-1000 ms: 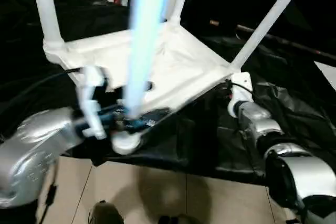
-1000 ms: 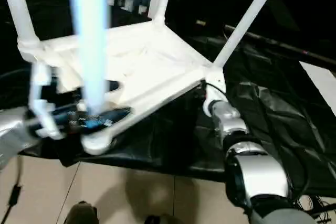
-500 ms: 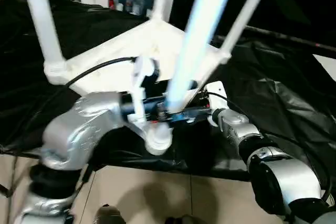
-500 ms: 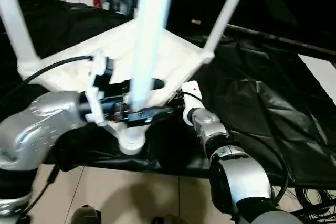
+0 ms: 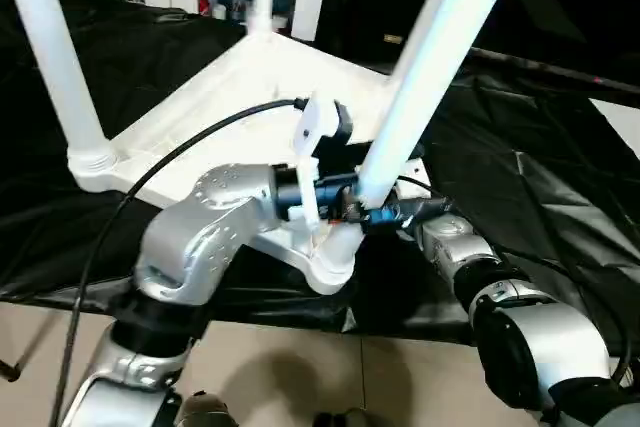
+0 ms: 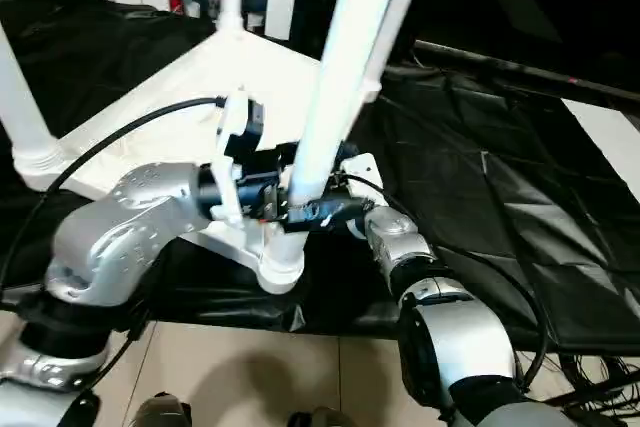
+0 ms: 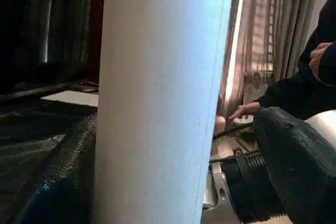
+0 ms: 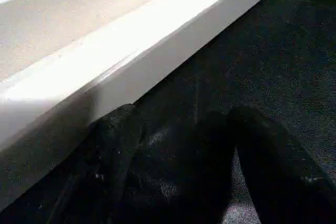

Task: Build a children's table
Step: Rotate table base

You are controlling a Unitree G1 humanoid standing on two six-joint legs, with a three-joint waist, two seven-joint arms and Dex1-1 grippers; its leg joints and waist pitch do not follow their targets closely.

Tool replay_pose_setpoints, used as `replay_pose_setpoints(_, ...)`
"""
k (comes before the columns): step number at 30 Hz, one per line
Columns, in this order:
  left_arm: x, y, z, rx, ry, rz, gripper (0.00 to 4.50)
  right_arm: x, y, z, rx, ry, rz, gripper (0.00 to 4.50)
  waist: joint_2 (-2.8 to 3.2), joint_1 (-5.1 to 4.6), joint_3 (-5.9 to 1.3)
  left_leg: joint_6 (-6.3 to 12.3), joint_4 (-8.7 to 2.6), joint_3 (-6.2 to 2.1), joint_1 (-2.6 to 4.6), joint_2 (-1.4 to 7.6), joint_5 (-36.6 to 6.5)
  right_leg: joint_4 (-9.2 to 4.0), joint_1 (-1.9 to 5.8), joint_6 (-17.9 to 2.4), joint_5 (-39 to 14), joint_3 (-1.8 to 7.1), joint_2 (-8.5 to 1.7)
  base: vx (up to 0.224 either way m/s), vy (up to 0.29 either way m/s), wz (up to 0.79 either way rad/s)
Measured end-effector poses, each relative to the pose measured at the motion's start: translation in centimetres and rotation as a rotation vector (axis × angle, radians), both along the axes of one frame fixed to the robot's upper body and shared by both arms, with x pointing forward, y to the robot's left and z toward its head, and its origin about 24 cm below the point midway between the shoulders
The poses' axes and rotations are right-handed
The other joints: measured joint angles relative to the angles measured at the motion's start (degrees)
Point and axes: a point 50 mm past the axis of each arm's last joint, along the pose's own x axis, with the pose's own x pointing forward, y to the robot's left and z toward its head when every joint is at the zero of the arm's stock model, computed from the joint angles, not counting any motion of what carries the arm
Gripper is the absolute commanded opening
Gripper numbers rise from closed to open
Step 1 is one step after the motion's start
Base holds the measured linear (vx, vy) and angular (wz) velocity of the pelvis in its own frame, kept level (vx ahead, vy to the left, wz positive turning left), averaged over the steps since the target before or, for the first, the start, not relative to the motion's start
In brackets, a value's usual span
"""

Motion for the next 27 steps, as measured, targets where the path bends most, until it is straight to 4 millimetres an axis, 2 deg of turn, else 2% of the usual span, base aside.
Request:
replay_pose_setpoints(9,0.9,-1.2,0.2,-0.009,-0.025,0.033,4.44,-0.1,1.1,0.1,0.011,-0.008,0.042,3.08,-0.02,-0.56,-0.02,0.00,-0.02,-0.04,0.13,0.02,0.00,0.00,-0.03,0.00,0.00,-0.08,0.01,0.000,0.000,0.00)
replay_pose_setpoints(12,1.4,-1.3,0.2,0.007,-0.039,0.058,4.44,-0.1,1.9,0.2,0.023,-0.014,0.053,3.08,0.02,-0.63,-0.02,-0.02,-0.07,-0.04,0.50,0.01,-0.01,-0.01,-0.02,-0.03,0.02,-0.09,0.01,0.000,0.000,0.00)
replay_pose_setpoints(16,2.3,-1.3,-0.1,0.037,-0.060,0.116,4.44,-0.1,2.3,0.4,0.027,-0.025,0.054,3.08,0.35,-0.56,0.02,-0.02,-0.14,-0.03,0.74,-0.01,-0.01,-0.04,-0.09,-0.14,0.08,-0.08,0.01,0.000,0.000,0.00)
replay_pose_setpoints(22,4.4,-0.2,-0.7,0.142,-0.127,0.243,4.44,0.7,0.6,1.2,0.009,-0.078,-0.010,3.08,1.92,-0.01,-0.15,-0.02,-0.24,0.01,0.76,-0.07,-0.01,-0.07,-0.10,-0.15,0.09,-0.03,-0.01,0.000,0.000,0.00)
replay_pose_setpoints(25,5.2,1.3,-1.4,0.212,-0.164,0.293,4.44,1.5,-2.2,2.6,0.016,-0.139,-0.046,3.08,2.67,0.11,-0.09,-0.02,-0.33,0.02,0.81,-0.08,-0.01,-0.07,-0.09,-0.18,0.11,-0.03,0.00,0.000,0.000,0.00)
replay_pose_setpoints(27,5.8,2.7,-2.0,0.271,-0.167,0.338,4.44,1.9,-4.3,3.6,0.015,-0.179,-0.075,3.08,2.86,-0.09,-0.14,-0.02,-0.41,0.02,0.88,-0.08,-0.01,-0.04,-0.09,-0.23,0.14,-0.05,0.01,0.000,0.000,0.00)
